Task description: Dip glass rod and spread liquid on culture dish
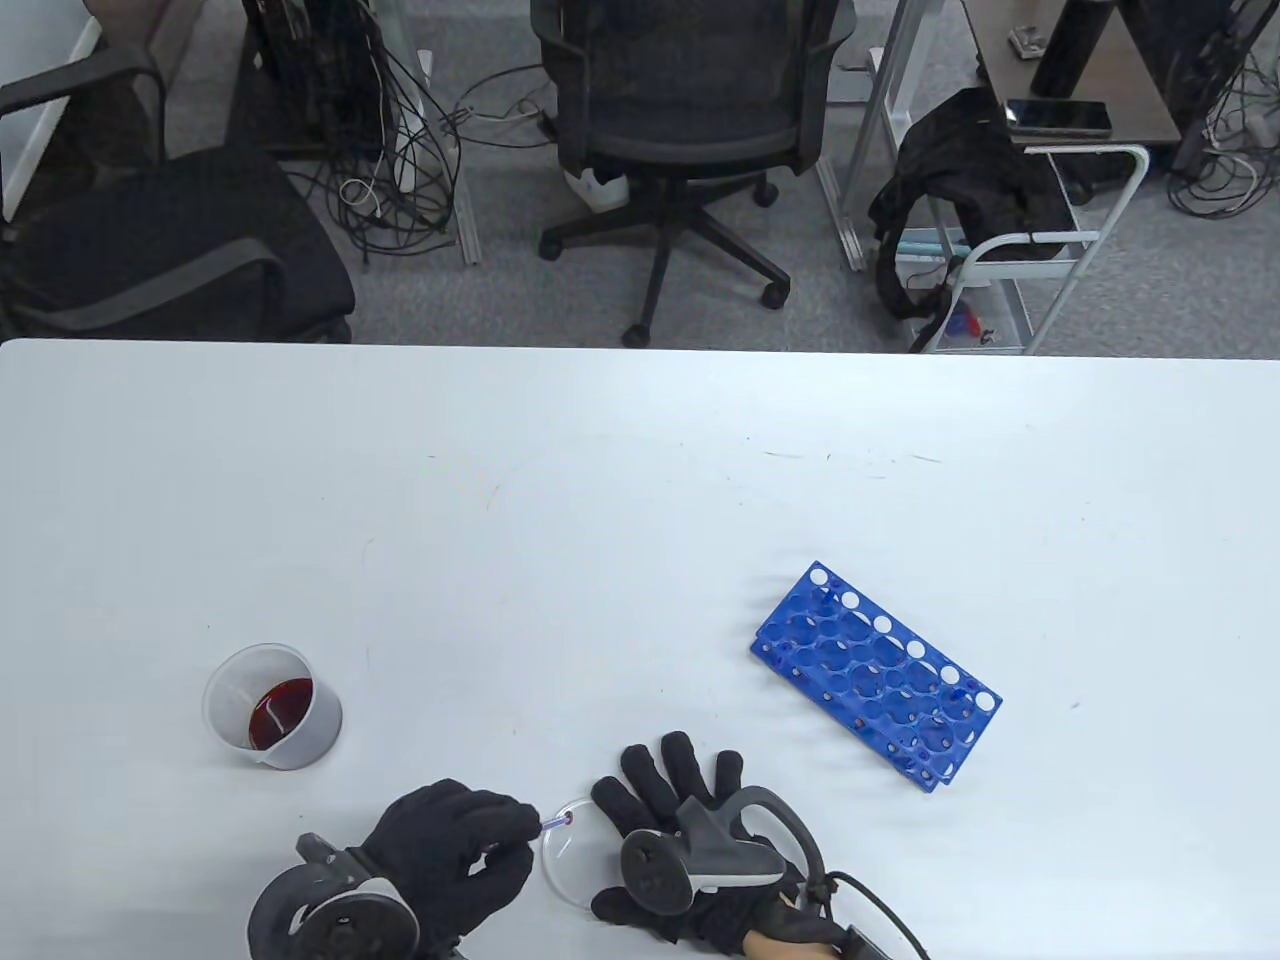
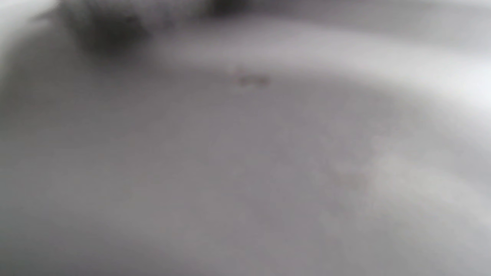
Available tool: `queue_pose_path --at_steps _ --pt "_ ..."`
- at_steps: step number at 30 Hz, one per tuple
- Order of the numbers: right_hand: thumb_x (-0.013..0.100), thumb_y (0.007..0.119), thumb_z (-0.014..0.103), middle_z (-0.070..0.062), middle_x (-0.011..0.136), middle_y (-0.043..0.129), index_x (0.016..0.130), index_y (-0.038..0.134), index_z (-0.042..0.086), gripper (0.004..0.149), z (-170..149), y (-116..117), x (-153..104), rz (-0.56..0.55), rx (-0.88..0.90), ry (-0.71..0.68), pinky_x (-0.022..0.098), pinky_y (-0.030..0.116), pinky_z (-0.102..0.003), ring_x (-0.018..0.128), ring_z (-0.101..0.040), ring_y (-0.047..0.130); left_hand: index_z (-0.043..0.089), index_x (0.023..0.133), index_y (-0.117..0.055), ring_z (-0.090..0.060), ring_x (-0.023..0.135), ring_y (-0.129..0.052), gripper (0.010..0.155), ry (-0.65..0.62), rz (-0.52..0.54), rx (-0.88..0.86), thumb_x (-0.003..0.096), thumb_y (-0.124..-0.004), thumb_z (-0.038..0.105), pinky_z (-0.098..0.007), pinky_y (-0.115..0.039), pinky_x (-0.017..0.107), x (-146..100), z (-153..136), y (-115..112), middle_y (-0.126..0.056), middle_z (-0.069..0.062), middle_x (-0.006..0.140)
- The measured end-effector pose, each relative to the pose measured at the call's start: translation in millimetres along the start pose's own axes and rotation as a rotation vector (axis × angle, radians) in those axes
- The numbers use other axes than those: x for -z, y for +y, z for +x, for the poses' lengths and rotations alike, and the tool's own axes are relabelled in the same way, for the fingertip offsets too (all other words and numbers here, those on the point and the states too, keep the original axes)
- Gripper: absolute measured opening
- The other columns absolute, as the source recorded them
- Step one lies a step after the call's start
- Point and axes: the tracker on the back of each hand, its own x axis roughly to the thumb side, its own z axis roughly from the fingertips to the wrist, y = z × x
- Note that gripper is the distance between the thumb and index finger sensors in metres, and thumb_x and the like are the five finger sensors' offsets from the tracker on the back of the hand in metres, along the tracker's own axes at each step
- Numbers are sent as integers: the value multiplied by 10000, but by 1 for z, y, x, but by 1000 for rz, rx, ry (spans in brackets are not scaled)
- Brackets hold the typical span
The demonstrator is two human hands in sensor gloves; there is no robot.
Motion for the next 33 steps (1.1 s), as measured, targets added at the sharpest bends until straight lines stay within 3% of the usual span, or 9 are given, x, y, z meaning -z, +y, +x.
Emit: queue_pose_path --at_steps 12,33 --pt "515 332 745 -268 1118 -132 1083 -137 126 962 0 0 0 0 0 0 593 148 -873 969 -627 -54 286 724 -974 -237 491 -1086 359 1 -125 35 428 -937 486 -346 -919 389 8 0 -27 -1066 19 678" --pt "515 332 745 -269 1117 -134 1082 -139 126 963 0 1 0 4 4 -1 592 147 -873 968 -626 -56 274 726 -973 -236 479 -1084 361 8 -200 -27 440 -926 489 -349 -917 384 10 2 -34 -1065 16 670"
